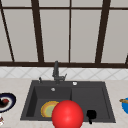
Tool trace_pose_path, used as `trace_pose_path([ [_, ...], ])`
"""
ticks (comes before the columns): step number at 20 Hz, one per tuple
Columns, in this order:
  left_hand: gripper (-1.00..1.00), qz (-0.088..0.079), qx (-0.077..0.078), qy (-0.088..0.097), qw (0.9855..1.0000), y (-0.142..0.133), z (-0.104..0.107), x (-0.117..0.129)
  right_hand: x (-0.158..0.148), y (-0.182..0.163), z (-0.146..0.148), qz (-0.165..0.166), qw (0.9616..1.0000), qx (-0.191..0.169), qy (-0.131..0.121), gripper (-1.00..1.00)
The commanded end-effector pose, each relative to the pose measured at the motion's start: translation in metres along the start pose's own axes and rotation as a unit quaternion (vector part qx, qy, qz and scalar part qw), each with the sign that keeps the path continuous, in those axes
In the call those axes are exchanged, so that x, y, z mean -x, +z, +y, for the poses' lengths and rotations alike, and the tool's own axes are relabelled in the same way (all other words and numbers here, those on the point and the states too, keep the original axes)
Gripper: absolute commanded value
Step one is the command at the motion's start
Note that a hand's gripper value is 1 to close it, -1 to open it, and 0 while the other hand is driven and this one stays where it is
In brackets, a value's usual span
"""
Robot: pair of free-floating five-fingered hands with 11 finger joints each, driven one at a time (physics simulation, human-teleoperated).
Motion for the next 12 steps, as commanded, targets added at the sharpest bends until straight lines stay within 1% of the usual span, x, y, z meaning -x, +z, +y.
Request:
trace_pose_path([
  [1, -1.0, 0.0, 0.0, 0.0, 1.0, 0.0, 0.0, 0.001, 0.0, 0.0, 0.0, 0.0, 1.0, 0.0, 0.0, 0.0],
  [3, -1.0, 0.001, -0.001, -0.005, 1.0, 0.0, 0.0, 0.0, 0.0, 0.0, 0.0, 0.0, 1.0, 0.0, 0.0, 0.0],
  [4, -1.0, 0.002, -0.003, 0.0, 1.0, 0.001, 0.0, 0.0, 0.0, 0.0, 0.0, 0.0, 1.0, 0.0, 0.0, 0.0],
  [5, -1.0, 0.003, -0.005, -0.006, 1.0, 0.002, 0.0, 0.0, 0.0, 0.0, 0.0, 0.0, 1.0, 0.0, 0.0, 0.0],
  [7, -1.0, 0.002, -0.016, -0.03, 0.9994, 0.001, -0.005, -0.006, 0.0, 0.0, 0.0, 0.0, 1.0, 0.0, 0.0, 0.0],
  [8, -1.0, 0.001, -0.018, -0.029, 0.9994, 0.004, -0.005, -0.006, 0.0, 0.0, 0.0, 0.0, 1.0, 0.0, 0.0, 0.0],
  [10, -1.0, 0.002, -0.023, -0.035, 0.9991, 0.005, -0.006, -0.009, 0.0, 0.0, 0.0, 0.0, 1.0, 0.0, 0.0, 0.0],
  [11, -1.0, 0.004, -0.029, -0.033, 0.999, 0.004, -0.003, -0.009, 0.0, 0.0, 0.0, 0.0, 1.0, 0.0, 0.0, 0.0],
  [12, -1.0, 0.005, -0.028, -0.031, 0.9991, 0.004, -0.003, -0.01, 0.0, 0.0, 0.0, 0.0, 1.0, 0.0, 0.0, 0.0],
])
